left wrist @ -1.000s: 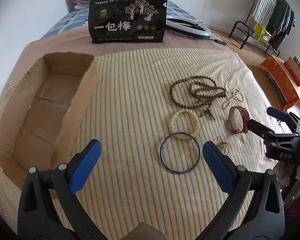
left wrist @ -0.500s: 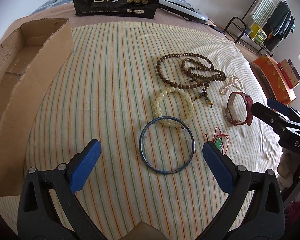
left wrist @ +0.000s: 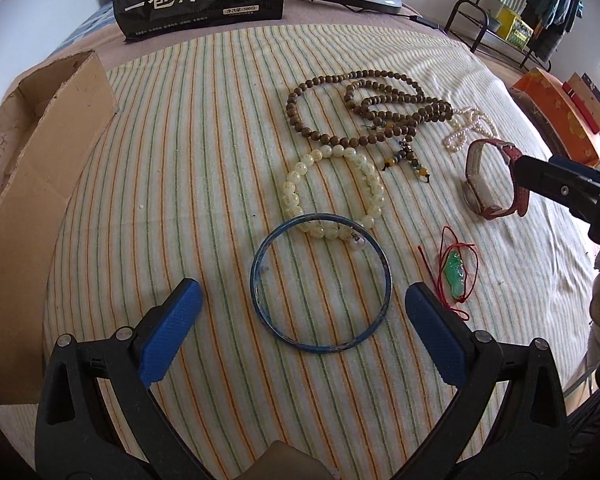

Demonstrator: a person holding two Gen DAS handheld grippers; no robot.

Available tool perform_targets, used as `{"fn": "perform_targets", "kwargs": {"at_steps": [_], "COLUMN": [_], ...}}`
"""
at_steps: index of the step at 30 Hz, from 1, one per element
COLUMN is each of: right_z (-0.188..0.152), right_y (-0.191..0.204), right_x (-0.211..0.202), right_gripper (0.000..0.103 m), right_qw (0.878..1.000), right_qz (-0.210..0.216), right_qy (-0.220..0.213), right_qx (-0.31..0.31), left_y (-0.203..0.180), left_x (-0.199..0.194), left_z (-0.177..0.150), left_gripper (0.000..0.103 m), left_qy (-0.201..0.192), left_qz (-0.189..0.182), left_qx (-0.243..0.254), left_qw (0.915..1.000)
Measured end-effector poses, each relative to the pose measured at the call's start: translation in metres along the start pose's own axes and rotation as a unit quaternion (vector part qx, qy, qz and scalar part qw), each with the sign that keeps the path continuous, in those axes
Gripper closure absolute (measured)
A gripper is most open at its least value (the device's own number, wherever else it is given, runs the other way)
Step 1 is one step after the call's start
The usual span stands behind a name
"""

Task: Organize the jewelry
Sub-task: 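Move the left tool toward the blue bangle while the right tool approaches the red watch, then close the right tool on the red watch strap while the left tool grips the blue bangle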

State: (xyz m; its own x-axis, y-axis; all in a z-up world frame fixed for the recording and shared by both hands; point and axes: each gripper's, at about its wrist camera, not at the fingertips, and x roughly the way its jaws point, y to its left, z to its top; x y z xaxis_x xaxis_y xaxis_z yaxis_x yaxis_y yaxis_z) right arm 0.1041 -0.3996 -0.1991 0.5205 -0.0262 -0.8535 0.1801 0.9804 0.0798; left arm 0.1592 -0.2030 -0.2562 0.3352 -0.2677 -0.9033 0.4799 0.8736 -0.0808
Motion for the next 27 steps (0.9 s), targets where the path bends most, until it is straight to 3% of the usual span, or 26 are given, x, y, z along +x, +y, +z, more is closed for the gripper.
{"fn": "perform_targets", "kwargs": {"at_steps": [4, 7, 10, 15, 18, 21, 27], "right_z": [-0.001, -0.001, -0.002, -0.002, -0.003, -0.004, -0.004], "right_y": [0.008, 0.011, 0.015, 0.018, 0.017, 0.017, 0.016], "right_x": [0.004, 0.007, 0.011, 0.017, 0.019, 0.019, 0.013], "right_gripper": [0.006, 0.015, 0.017, 0.044, 0.06, 0.067, 0.083], "right_qw": [1.0, 1.0, 0.999, 0.999, 0.998, 0.999, 0.999], "right_qz": [0.0, 0.001, -0.009, -0.015, -0.01, -0.002, 0.014], "right_qy": [0.004, 0.008, 0.01, 0.024, 0.029, 0.032, 0.024], "right_qx": [-0.015, -0.023, -0.034, -0.046, -0.045, -0.043, -0.036], "left_y": [-0.006, -0.004, -0.002, -0.002, 0.0, 0.004, 0.009], "left_x": [0.005, 0.006, 0.006, 0.006, 0.003, 0.0, -0.003], "left_z": [-0.001, 0.0, 0.002, 0.001, 0.002, 0.003, 0.003], "left_gripper": [0.0, 0.0, 0.0, 0.005, 0.014, 0.027, 0.028], "left_qy": [0.001, -0.003, -0.005, -0.009, -0.012, -0.015, -0.019], "left_qz": [0.026, 0.025, 0.024, 0.033, 0.034, 0.031, 0.018], "left_qx": [0.017, 0.009, 0.003, 0.009, 0.005, -0.005, -0.012], "left_qw": [0.9995, 0.9996, 0.9997, 0.9994, 0.9993, 0.9994, 0.9996]}}
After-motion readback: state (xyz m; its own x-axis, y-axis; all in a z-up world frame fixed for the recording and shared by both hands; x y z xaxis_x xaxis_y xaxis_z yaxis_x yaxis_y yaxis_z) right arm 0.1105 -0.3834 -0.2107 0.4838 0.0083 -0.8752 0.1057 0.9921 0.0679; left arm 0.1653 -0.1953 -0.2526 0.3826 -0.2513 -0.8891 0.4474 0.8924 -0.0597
